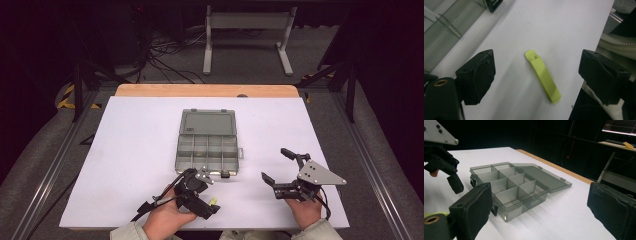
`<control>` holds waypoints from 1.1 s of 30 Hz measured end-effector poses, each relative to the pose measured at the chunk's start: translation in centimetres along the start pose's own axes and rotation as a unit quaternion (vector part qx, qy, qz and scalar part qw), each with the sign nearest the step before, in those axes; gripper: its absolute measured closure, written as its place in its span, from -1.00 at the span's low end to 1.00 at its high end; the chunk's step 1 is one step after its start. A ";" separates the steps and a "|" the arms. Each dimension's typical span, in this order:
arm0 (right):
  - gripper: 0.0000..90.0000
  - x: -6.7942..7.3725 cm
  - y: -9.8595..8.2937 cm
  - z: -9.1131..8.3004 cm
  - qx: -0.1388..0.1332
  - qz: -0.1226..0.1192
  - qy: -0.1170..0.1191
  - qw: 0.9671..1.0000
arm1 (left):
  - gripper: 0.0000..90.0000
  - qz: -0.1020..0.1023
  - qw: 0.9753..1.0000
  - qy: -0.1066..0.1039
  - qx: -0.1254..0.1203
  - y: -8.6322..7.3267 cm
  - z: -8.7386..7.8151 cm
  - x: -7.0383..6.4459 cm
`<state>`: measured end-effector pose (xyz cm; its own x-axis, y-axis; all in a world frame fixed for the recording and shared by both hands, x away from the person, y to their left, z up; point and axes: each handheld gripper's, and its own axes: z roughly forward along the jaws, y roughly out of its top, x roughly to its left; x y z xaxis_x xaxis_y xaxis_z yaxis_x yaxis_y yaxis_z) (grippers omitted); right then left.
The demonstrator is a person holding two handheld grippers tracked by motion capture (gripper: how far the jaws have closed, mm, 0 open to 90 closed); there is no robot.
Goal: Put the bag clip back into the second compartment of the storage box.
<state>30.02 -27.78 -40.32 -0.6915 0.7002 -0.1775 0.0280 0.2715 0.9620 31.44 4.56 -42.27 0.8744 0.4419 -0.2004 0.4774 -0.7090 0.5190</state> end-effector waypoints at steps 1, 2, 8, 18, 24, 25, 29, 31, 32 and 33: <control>-0.85 0.0 0.0 0.0 0.000 0.000 0.000 1.000 | -0.64 0.006 1.000 -0.005 0.005 0.0 0.1 0.1; -0.85 0.0 0.0 0.0 0.000 0.000 0.000 1.000 | -0.61 0.008 1.000 -0.004 0.013 0.0 0.2 0.1; -0.85 0.0 0.0 0.0 0.001 0.001 0.001 1.000 | -0.50 0.000 0.999 -0.014 0.031 0.0 0.4 0.2; -0.84 0.0 0.0 0.1 0.003 0.002 0.001 1.000 | -0.33 0.008 0.998 -0.019 0.055 0.0 0.9 -0.1; -0.84 0.0 0.0 0.1 0.003 0.002 0.001 1.000 | -0.03 0.013 0.998 -0.018 0.058 0.0 0.8 -0.2; -0.84 0.0 0.0 0.0 0.004 0.002 0.001 1.000 | 0.03 0.014 0.998 -0.019 0.057 0.0 0.8 -0.2; -0.84 0.0 0.0 0.1 0.005 0.001 0.002 1.000 | 0.32 0.015 0.998 -0.019 0.059 0.0 0.7 -0.2; -0.83 0.0 0.0 0.1 0.006 0.001 0.002 1.000 | 0.41 0.015 0.998 -0.019 0.062 0.0 0.8 -0.3; -0.83 0.0 0.0 0.1 0.006 0.001 0.002 1.000 | 0.43 0.016 0.998 -0.018 0.064 0.0 0.9 -0.3; -0.83 0.0 0.0 0.1 0.006 0.002 0.003 1.000 | 0.46 0.015 0.997 -0.017 0.068 0.0 0.9 -0.3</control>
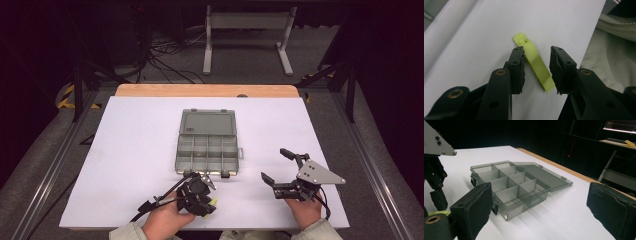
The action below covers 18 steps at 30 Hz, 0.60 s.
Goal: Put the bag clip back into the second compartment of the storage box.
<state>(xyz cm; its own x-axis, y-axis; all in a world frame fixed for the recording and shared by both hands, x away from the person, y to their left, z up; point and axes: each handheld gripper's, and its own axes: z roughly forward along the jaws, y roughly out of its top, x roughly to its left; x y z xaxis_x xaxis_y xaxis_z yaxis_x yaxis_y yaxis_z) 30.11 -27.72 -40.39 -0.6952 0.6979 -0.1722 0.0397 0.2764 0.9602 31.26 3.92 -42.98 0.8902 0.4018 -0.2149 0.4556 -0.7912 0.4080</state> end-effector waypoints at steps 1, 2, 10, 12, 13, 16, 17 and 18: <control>-0.83 0.0 0.0 0.0 0.000 -0.001 0.000 1.000 | 0.47 0.000 1.000 -0.001 0.001 0.0 0.1 0.0; -0.83 0.0 0.0 0.0 0.000 -0.001 0.000 1.000 | 0.47 -0.001 1.000 -0.002 0.002 0.0 0.1 0.0; -0.83 0.0 0.0 0.0 0.001 0.000 0.001 1.000 | 0.71 0.005 1.000 0.010 0.007 0.1 0.2 -0.2; -0.83 0.0 0.0 0.0 0.001 0.000 0.000 1.000 | 0.71 0.005 1.000 0.013 0.004 0.1 0.0 -0.2; -0.83 0.0 0.0 0.0 0.001 0.000 0.000 1.000 | 0.72 0.005 1.000 0.013 0.004 0.1 0.0 -0.2; -0.83 0.0 0.0 0.0 0.000 0.000 0.000 1.000 | 0.72 0.009 1.000 0.014 -0.002 0.2 -0.4 -0.4; -0.83 0.0 0.0 0.0 0.001 0.001 0.000 1.000 | 0.72 0.009 1.000 0.015 -0.004 0.2 -0.6 -0.5; -0.83 0.0 0.0 0.0 0.000 0.001 0.000 1.000 | 0.72 0.010 1.000 0.015 -0.006 0.2 -0.8 -0.6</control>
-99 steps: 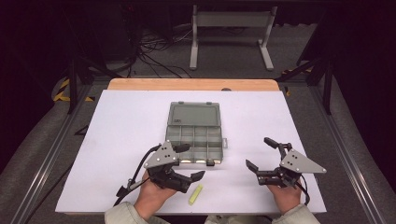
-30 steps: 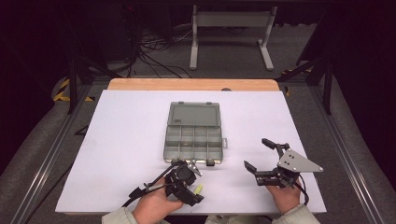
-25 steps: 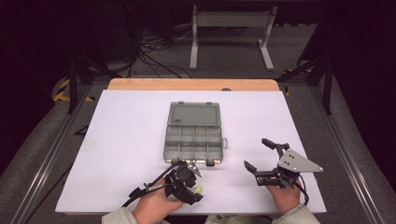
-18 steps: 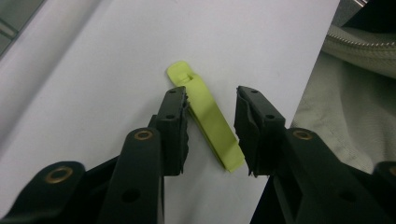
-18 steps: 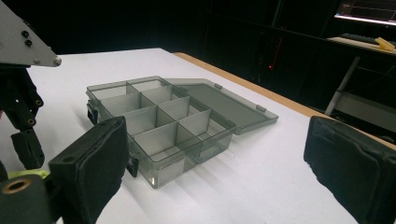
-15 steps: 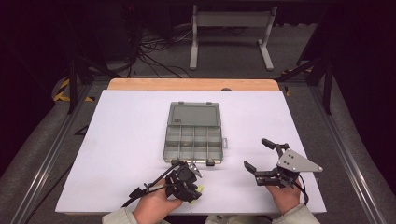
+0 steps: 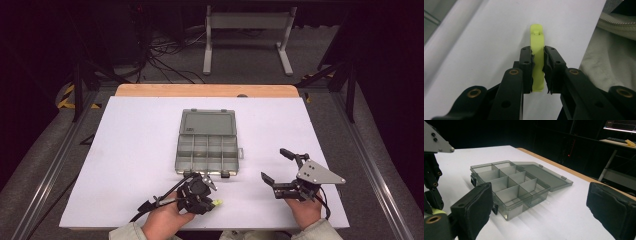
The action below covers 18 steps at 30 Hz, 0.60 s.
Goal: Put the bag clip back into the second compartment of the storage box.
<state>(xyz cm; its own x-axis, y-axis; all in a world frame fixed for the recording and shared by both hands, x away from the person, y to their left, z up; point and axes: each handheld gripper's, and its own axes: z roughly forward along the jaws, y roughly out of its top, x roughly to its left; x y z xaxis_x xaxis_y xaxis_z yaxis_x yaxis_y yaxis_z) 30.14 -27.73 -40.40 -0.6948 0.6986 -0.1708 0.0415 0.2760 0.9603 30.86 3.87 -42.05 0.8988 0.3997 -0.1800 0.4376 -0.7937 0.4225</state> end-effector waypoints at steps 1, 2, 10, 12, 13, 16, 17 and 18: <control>-0.83 0.0 0.0 0.0 0.000 0.000 0.000 1.000 | 0.72 0.001 1.000 -0.001 -0.004 0.0 -0.2 0.0; -0.83 0.0 0.0 0.0 0.000 0.000 0.000 1.000 | 0.72 0.004 1.000 0.001 -0.006 0.1 -0.4 -0.1; -0.83 0.0 0.0 0.1 0.001 0.001 0.000 1.000 | 0.72 0.011 0.999 0.005 -0.034 0.4 -2.5 -0.1; -0.83 0.0 0.0 0.1 0.002 0.001 0.000 1.000 | 0.72 0.013 0.999 0.008 -0.038 0.4 -2.8 0.0; -0.83 0.0 0.0 0.1 0.002 0.001 0.000 1.000 | 0.72 0.010 0.999 0.009 -0.042 0.4 -3.0 0.0; -0.83 0.0 0.0 0.1 0.002 0.001 0.000 1.000 | 0.72 0.009 0.998 0.008 -0.054 0.5 -3.7 0.4; -0.83 0.0 0.0 0.1 0.002 0.002 0.000 1.000 | 0.72 0.007 0.998 0.009 -0.059 0.5 -4.0 0.6; -0.83 0.0 0.0 0.1 0.002 0.002 0.000 1.000 | 0.72 0.007 0.998 0.009 -0.059 0.5 -4.0 0.6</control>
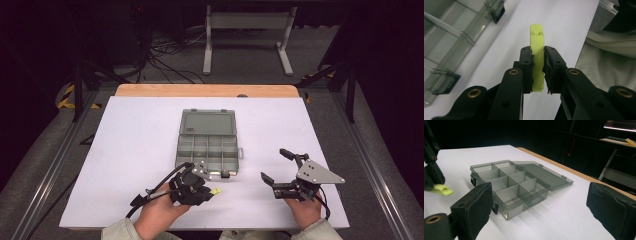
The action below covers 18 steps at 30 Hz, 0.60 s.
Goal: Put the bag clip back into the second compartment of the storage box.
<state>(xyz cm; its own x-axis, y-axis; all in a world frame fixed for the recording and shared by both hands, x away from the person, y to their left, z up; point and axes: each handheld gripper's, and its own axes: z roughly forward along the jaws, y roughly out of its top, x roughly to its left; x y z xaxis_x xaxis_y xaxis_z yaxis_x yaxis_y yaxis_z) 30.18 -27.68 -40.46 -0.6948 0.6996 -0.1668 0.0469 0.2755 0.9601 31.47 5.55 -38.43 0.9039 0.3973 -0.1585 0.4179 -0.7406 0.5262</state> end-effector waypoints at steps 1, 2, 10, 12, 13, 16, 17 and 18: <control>-0.83 0.0 0.0 0.0 0.000 0.000 0.000 1.000 | 0.72 -0.003 1.000 0.003 -0.009 0.1 -0.5 0.2; -0.83 0.0 0.0 0.0 0.001 0.001 0.000 1.000 | 0.72 -0.003 1.000 0.003 -0.009 0.1 -0.5 0.2; -0.83 0.0 0.0 0.0 0.001 0.003 0.001 1.000 | 0.72 -0.004 0.999 0.016 -0.033 1.0 -2.5 1.0; -0.83 -0.1 -0.1 0.0 0.002 0.003 0.001 1.000 | 0.72 -0.003 0.999 0.022 -0.043 1.4 -3.1 1.2; -0.83 -0.1 -0.1 0.0 0.002 0.003 0.001 1.000 | 0.72 -0.003 0.999 0.022 -0.043 1.4 -3.1 1.2; -0.83 -0.1 -0.1 0.0 0.002 0.003 0.002 1.000 | 0.72 -0.004 0.998 0.026 -0.050 1.8 -3.5 1.4; -0.83 -0.1 -0.1 0.0 0.002 0.003 0.002 1.000 | 0.72 -0.005 0.998 0.025 -0.053 1.9 -3.6 1.5; -0.83 -0.1 -0.1 0.0 0.002 0.003 0.001 1.000 | 0.72 -0.004 0.998 0.028 -0.055 2.0 -3.7 1.6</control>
<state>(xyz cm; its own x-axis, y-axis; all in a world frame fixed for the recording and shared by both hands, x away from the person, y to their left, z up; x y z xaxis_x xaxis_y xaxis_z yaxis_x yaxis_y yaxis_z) 30.24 -27.73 -40.53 -0.6967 0.6992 -0.1605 0.0538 0.2740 0.9602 33.40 6.72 -34.50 0.8929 0.4345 -0.1181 0.4096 -0.6748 0.6139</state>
